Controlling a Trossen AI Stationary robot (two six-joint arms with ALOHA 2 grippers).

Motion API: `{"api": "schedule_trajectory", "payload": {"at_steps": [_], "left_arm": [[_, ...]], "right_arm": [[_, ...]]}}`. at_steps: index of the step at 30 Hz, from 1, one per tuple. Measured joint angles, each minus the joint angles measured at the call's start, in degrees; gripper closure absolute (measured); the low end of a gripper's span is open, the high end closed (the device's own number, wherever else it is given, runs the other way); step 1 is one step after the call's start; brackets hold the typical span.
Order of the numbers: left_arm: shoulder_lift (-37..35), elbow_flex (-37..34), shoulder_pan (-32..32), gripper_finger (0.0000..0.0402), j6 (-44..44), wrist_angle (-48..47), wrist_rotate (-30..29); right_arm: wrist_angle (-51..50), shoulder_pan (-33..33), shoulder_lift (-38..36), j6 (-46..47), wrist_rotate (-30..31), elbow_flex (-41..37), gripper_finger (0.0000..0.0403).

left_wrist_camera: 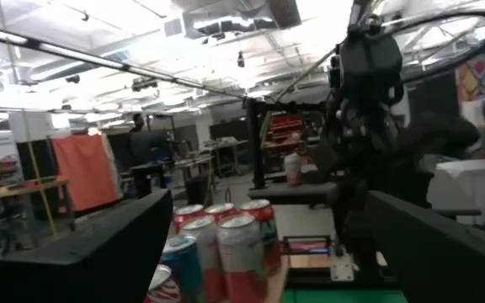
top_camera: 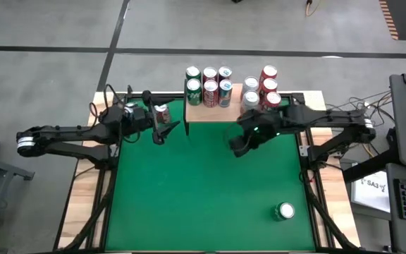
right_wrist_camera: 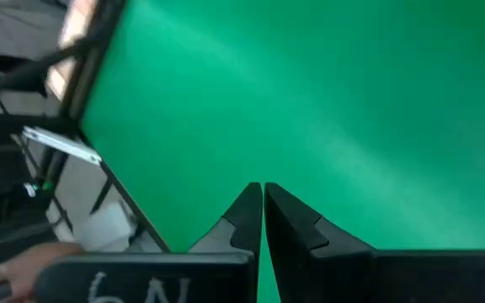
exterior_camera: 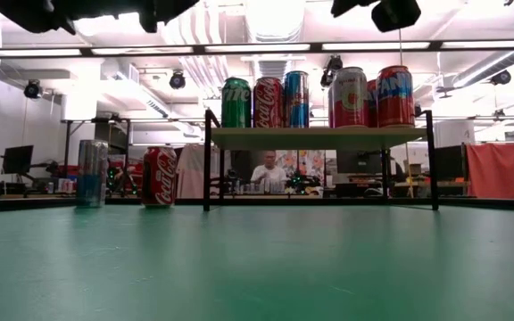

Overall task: Place canned beverage on shelf
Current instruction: Put the red soda can aligned with the red soda can on the shelf

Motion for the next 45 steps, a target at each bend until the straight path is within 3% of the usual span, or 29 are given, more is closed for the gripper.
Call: {"api": "schedule_trajectory", "payload": {"at_steps": [9, 16, 23, 29, 36, 40, 45], "left_arm": [[-6.11, 0.0, -4.18, 0.0024, -2.69, -7.35, 5.76], [-9.76, 0.0, -9.72, 0.0024, -5.64, -10.91, 5.91], [-10.84, 0.0, -14.82, 0.0024, -9.05, -13.58, 5.42], [-11.23, 0.1, -16.06, 0.0024, -12.87, -22.18, -6.06], [-9.42, 2.31, -15.96, 0.0024, -8.16, -41.72, -27.47], [-6.89, 2.36, -15.67, 0.0024, -1.1, -43.9, -29.78], [-4.75, 2.36, -13.52, 0.0024, 1.34, -44.39, -29.88]], "right_arm": [[-0.15, 4.91, 7.82, 5.34, -6.65, 0.0, 0.0394], [-0.5, 8.58, 11.44, 5.26, -9.34, 0.0, 0.0394], [-0.69, 13.03, 14.17, -4.53, -9.11, 0.0, 0.0394], [-2.79, 17.59, 15.2, -11.7, -8.84, -0.45, 0.0394], [-3.02, 20.24, 14.01, -12.3, -7.56, -1.96, 0.0394], [-2.93, 19.93, 13.87, -13.24, -7.11, -2.03, 0.0394], [-2.69, 18.57, 13.87, -15.36, -7.07, -2.05, 0.0394]]}}
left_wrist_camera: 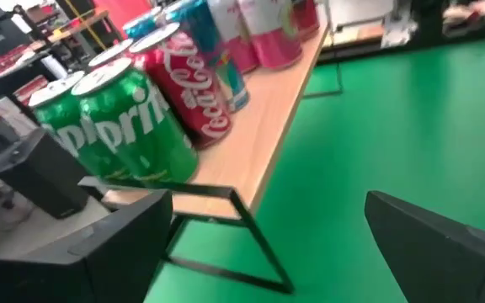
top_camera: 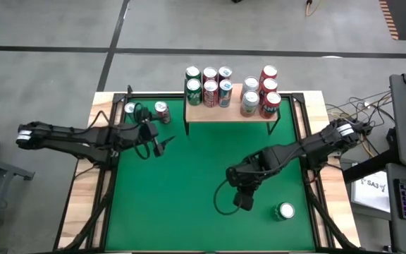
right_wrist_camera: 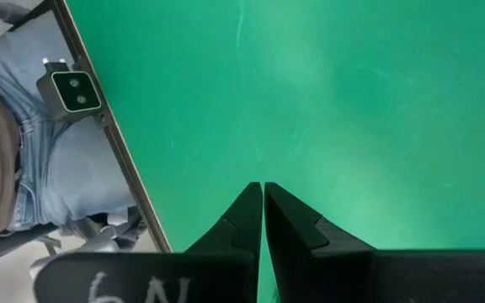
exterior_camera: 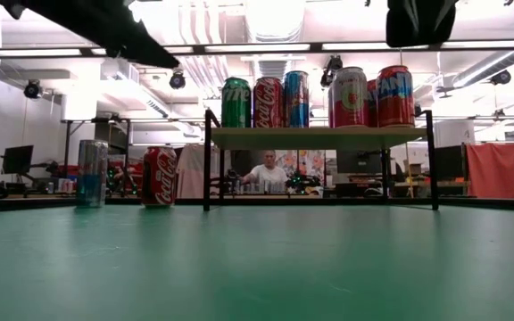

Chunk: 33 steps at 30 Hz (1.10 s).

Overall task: Place canned beverage on shelf
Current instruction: Put the red soda can aligned with the red soda can on the shelf

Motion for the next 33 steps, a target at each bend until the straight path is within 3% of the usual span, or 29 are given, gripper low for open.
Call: {"api": "schedule_trajectory", "payload": {"at_steps": [5, 20, 23, 33], "left_arm": [[1.17, 0.02, 5.01, 0.0024, 1.81, -2.03, 1.46], [6.52, 0.02, 31.57, 0.0024, 7.06, -3.37, 21.71], [9.22, 0.02, 35.71, 0.0024, 7.97, -2.27, 23.28], [15.33, 0.02, 40.67, 0.0024, 9.53, -0.45, 26.78]], "right_arm": [[0.01, -1.82, 0.0, -2.06, -0.05, 0.0, 0.0394], [0.28, -4.49, -0.11, -9.51, 0.1, 0.0, 0.0394], [0.38, -4.51, -0.11, -10.06, 0.83, 0.0, 0.0394], [0.37, -4.51, -0.11, -10.3, 1.43, 0.0, 0.0394]]}}
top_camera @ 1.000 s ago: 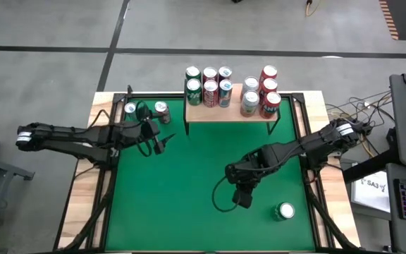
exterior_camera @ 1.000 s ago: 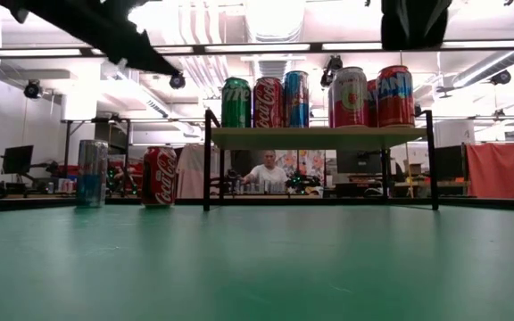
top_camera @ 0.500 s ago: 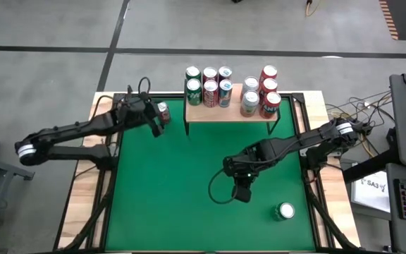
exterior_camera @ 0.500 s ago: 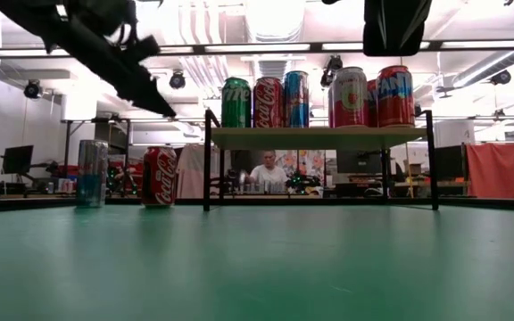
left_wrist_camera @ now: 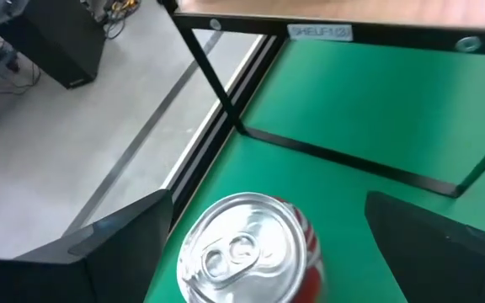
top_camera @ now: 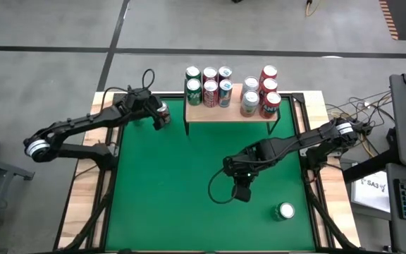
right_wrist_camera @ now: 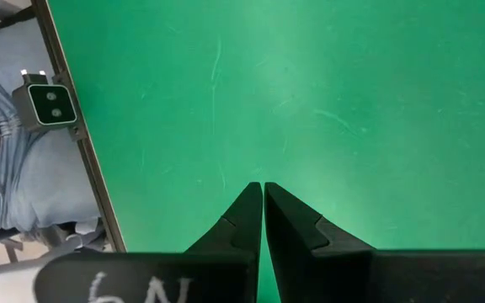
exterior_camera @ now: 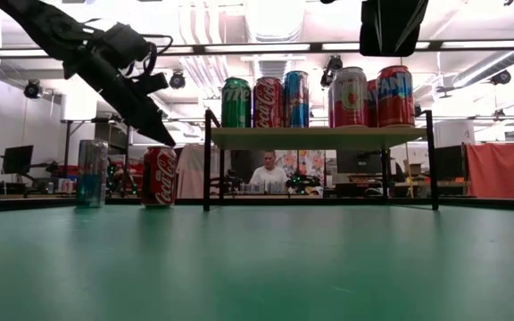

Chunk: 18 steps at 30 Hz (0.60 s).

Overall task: Place canned beverage on shelf
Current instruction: Put the red soda can aligned with the red soda can on the shelf

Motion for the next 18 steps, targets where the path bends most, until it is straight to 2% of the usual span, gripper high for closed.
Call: {"api": "schedule_trajectory", "payload": {"at_steps": [18], "left_arm": [[6.16, 0.0, 1.29, 0.0024, -0.2, 0.94, -0.56]], "right_arm": [[1.51, 0.0, 0.0, 0.0, 0.07, 0.0, 0.0394]]}}
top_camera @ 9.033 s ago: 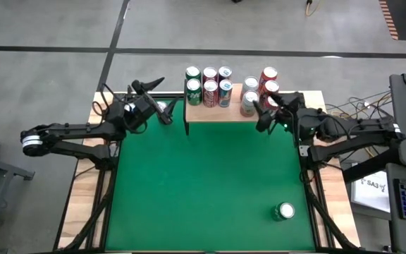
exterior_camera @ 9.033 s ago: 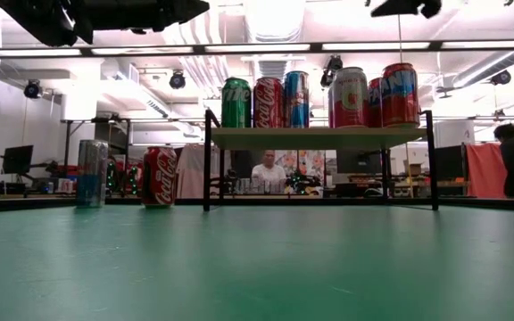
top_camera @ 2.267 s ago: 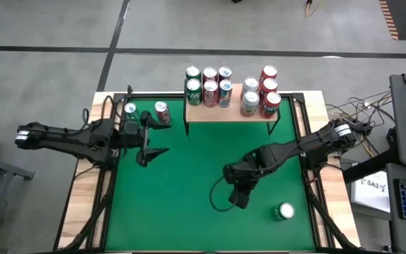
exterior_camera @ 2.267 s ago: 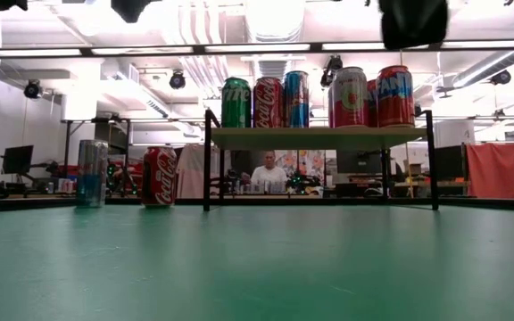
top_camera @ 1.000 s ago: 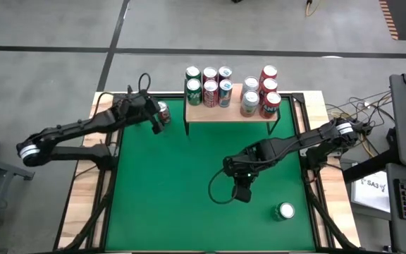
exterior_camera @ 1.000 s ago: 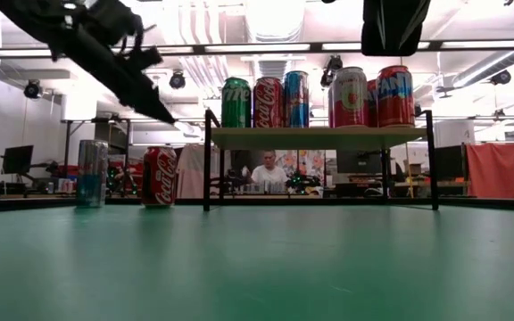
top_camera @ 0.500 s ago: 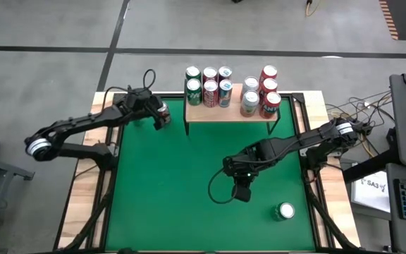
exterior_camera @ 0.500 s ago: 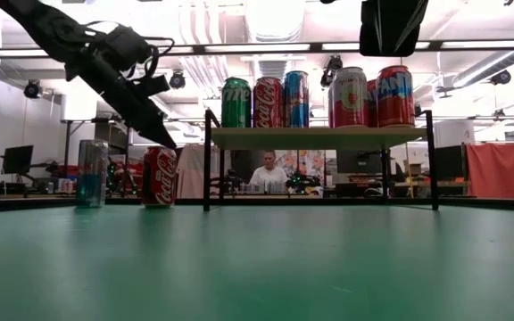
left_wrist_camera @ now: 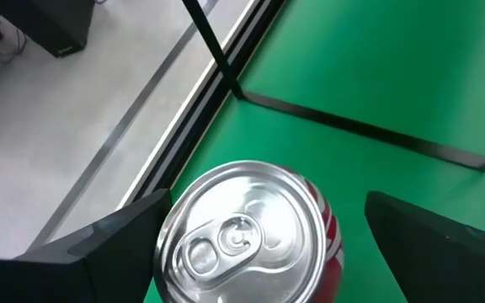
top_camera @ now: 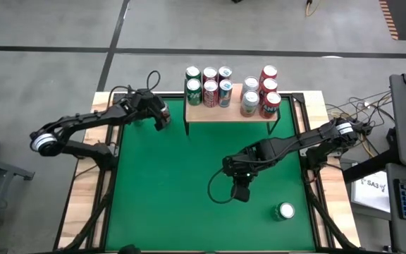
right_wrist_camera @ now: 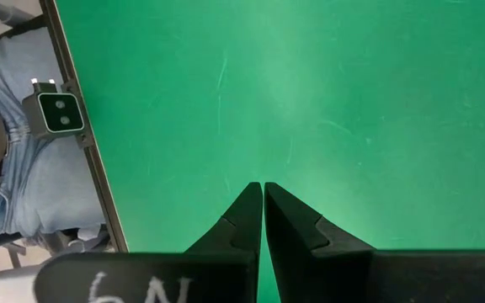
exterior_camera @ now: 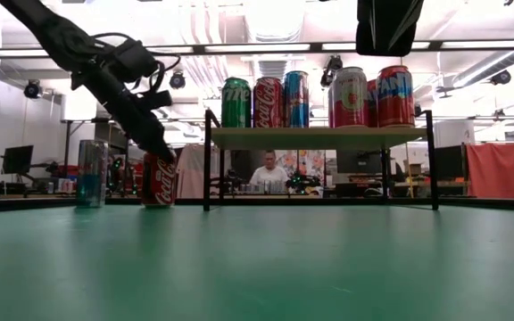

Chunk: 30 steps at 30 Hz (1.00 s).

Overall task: Place canned beverage on shelf
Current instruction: Put the red soda can aligned with the red soda can on the shelf

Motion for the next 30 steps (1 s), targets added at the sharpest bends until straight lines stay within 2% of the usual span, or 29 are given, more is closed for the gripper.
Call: {"api": "schedule_trajectory", "payload": {"at_steps": [6, 15, 23, 30], "left_arm": [[0.97, 0.0, 0.0, 0.0036, -0.15, -0.02, -1.6], [0.86, 0.0, 0.0, 0.0105, -0.23, -0.31, -2.94], [0.14, -0.02, -0.11, 0.0103, -0.52, -0.65, -2.97], [-4.96, 0.33, -1.41, 0.0103, -5.65, -5.13, -3.02]], "right_arm": [[0.08, 0.0, 0.0, 0.0, 0.04, -0.04, 0.0394], [1.36, 0.0, 0.0, -0.02, 0.1, -0.13, 0.0394], [1.42, 0.0, 0.0, -0.26, 0.55, -0.13, 0.0394], [1.89, 0.0, 0.0, -1.09, 1.6, -0.13, 0.0394]]}}
